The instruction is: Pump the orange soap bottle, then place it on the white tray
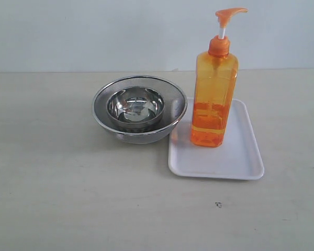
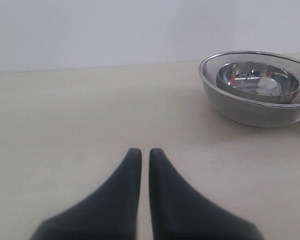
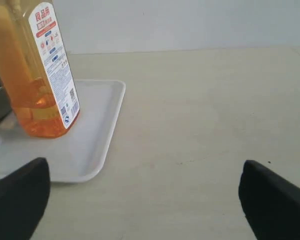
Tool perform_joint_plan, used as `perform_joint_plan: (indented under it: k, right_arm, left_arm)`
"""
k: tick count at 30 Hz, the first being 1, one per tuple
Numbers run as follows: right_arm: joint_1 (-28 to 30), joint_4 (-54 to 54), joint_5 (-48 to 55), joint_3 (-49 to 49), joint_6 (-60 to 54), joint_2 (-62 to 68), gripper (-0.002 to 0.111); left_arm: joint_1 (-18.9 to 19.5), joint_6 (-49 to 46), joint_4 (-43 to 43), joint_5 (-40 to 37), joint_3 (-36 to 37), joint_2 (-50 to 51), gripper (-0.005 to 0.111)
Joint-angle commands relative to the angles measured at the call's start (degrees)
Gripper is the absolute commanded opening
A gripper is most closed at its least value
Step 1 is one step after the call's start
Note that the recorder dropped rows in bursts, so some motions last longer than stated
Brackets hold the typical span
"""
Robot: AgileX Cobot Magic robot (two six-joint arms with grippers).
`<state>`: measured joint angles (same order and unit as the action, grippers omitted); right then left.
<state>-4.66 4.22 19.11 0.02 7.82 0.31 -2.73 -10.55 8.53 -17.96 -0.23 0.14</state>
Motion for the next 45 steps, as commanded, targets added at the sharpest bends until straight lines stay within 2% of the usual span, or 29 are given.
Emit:
perform_joint_plan:
  k: [1, 5, 7, 10, 13, 16, 45]
  right_arm:
    - [0.14, 1.08, -0.18, -0.02, 0.01, -0.31, 0.093]
    - [0.14, 1.24, 0.75, -0.02, 0.67, -0.31, 0.092]
    - [0.14, 1.24, 1.66, -0.02, 2.15, -0.31, 0.082]
    - [0.14, 1.24, 2.18, -0.02, 4.13, -0.31, 0.057]
    - [0.14, 1.24, 2.18, -0.02, 5.83, -0.31, 0.025]
    - [0.14, 2.77, 2.18, -0.02, 5.33, -0.31, 0.001]
    - [0.14, 4.12, 2.18, -0.02, 5.18, -0.31, 0.0]
  left_arm:
    - [0.17, -0.22, -0.22, 0.19, 0.23, -0.14, 0.005]
    - [0.17, -0.22, -0.22, 0.19, 0.23, -0.14, 0.005]
    - [0.17, -0.22, -0.22, 0.19, 0.23, -0.14, 0.005]
    - [0.17, -0.22, -0.22, 0.19, 0.23, -0.14, 0.005]
    - [0.17, -0.22, -0.22, 0.19, 0.23, -0.14, 0.005]
    - [0.17, -0.22, -0.22, 0.19, 0.23, -0.14, 0.005]
    - [0.17, -0.22, -0.22, 0.19, 0.23, -0.14, 0.005]
